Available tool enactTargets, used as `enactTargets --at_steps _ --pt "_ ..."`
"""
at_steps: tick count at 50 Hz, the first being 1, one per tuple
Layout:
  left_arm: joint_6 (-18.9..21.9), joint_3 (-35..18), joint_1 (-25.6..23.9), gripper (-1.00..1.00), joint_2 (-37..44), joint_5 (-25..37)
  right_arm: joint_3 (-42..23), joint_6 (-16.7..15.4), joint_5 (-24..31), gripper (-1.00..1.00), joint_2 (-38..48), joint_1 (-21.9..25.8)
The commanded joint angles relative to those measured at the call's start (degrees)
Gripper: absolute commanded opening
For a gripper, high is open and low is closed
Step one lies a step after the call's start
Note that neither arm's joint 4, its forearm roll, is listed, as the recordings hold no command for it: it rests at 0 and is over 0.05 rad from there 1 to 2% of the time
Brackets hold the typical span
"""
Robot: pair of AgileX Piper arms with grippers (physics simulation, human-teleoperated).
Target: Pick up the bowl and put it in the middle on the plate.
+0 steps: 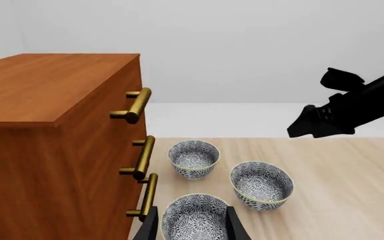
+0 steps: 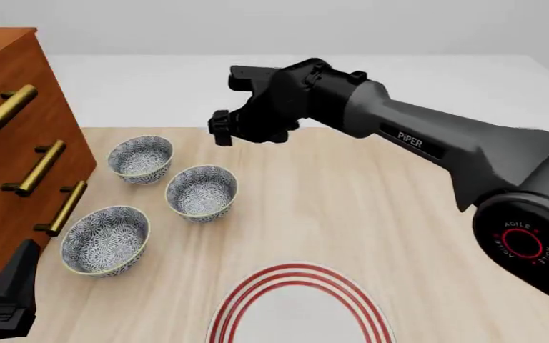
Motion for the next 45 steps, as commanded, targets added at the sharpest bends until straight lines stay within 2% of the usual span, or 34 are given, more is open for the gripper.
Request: enactTargets --at_steps 1,13,24,35,38,45 --pt "0.00 0.00 0.00 1.00 0.00 0.00 -5.80 0.72 3.28 1.00 4.99 0.56" --pt "0.00 0.00 0.00 1.00 0.00 0.00 -11.01 -0.47 5.92 1.00 9.85 -0.86" --pt "0.00 0.00 0.00 1.00 0.00 0.00 -12.94 -0.59 6.97 1.00 12.85 -1.12" --pt "0.00 0.00 0.00 1.00 0.00 0.00 -12.25 0.85 6.23 1.00 14.13 0.30" --pt "0.00 0.00 0.00 1.00 0.00 0.00 -11.78 2.49 5.91 1.00 14.87 0.98" --pt "0.00 0.00 0.00 1.00 0.00 0.00 -11.41 2.65 5.52 1.00 15.61 1.51"
